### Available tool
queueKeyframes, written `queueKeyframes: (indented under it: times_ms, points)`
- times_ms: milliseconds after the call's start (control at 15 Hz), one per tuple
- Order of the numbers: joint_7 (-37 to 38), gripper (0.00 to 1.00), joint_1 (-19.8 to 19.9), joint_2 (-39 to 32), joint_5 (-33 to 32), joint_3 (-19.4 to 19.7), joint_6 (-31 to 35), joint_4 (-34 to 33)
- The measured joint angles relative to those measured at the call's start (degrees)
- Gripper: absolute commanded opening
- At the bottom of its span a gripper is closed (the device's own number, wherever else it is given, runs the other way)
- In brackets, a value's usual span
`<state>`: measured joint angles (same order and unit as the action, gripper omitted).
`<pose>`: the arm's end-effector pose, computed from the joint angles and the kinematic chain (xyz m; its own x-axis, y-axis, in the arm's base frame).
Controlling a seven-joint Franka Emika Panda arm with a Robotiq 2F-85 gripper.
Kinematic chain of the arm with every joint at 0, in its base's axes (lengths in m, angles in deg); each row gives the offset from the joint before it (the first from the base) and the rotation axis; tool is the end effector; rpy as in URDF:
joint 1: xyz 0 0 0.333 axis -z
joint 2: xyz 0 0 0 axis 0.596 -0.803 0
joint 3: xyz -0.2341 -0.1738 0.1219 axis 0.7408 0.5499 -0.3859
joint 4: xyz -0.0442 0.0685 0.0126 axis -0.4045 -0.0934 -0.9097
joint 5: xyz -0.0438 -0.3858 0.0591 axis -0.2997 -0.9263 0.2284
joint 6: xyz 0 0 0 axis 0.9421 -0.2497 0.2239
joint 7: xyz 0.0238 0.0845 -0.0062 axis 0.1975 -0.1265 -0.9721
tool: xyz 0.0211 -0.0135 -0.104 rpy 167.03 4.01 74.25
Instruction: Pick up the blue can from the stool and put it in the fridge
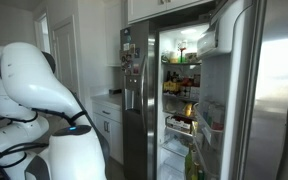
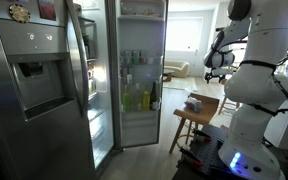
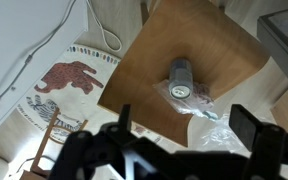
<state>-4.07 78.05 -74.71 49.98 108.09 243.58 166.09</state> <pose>0.2084 -0.5227 0.3494 0.5012 -0.7633 0.4076 -0.8620 -0.4818 0.1576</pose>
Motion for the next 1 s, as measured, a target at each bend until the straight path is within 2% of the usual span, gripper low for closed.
queueKeyframes:
  times_ms: [200,400,733,1000]
  points:
    - [-4.6,1.00,1.8,-6.0,7.0,-1.6,1.3,-4.4]
    - [-8.4,1.00,5.4,-12.1,11.5,-4.9,1.4,-9.7]
    - [-9.0,1.00,11.9,-22.9,12.0,-10.6,1.4,-20.1]
    - [-8.0,1.00,14.8,-31.0,12.0,-13.1,1.4,-28.8]
